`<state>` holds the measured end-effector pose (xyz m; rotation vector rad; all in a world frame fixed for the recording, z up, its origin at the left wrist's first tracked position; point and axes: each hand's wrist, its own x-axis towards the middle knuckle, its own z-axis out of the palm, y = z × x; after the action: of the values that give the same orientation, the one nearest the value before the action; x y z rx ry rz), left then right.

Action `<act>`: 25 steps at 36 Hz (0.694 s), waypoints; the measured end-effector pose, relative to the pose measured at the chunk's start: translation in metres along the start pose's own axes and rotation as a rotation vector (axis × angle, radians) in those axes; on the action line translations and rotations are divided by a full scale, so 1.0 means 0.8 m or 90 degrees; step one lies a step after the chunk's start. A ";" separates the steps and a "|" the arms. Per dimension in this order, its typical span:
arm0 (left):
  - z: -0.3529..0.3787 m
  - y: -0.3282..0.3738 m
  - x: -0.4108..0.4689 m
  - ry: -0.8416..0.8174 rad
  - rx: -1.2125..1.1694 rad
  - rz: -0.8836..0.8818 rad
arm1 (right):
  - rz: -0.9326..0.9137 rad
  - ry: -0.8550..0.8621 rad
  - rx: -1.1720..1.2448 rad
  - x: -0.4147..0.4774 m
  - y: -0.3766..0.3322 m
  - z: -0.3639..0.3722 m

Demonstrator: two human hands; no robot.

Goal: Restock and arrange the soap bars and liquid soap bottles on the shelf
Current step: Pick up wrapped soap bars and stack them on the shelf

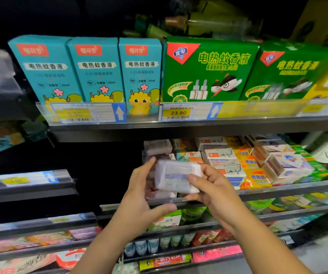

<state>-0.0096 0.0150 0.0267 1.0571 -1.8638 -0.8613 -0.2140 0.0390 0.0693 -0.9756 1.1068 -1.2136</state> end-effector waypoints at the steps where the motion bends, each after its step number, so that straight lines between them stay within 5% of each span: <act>1: 0.001 -0.004 0.001 -0.002 0.032 0.041 | 0.014 -0.003 0.007 -0.002 0.001 0.000; 5: 0.007 -0.012 0.004 0.035 0.081 0.121 | 0.045 -0.020 -0.012 -0.009 0.002 -0.002; 13: 0.002 0.004 0.004 0.057 -0.089 -0.008 | -0.028 -0.136 -0.193 -0.012 -0.015 -0.010; 17: 0.011 0.013 -0.002 0.065 -0.187 -0.088 | -0.089 -0.091 -0.327 -0.010 -0.017 -0.004; 25: 0.011 0.029 -0.014 0.019 -0.346 -0.161 | -0.076 0.040 -0.175 -0.006 0.001 0.003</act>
<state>-0.0217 0.0360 0.0391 0.9539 -1.3652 -1.3926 -0.2111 0.0436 0.0693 -1.2336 1.3051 -1.2142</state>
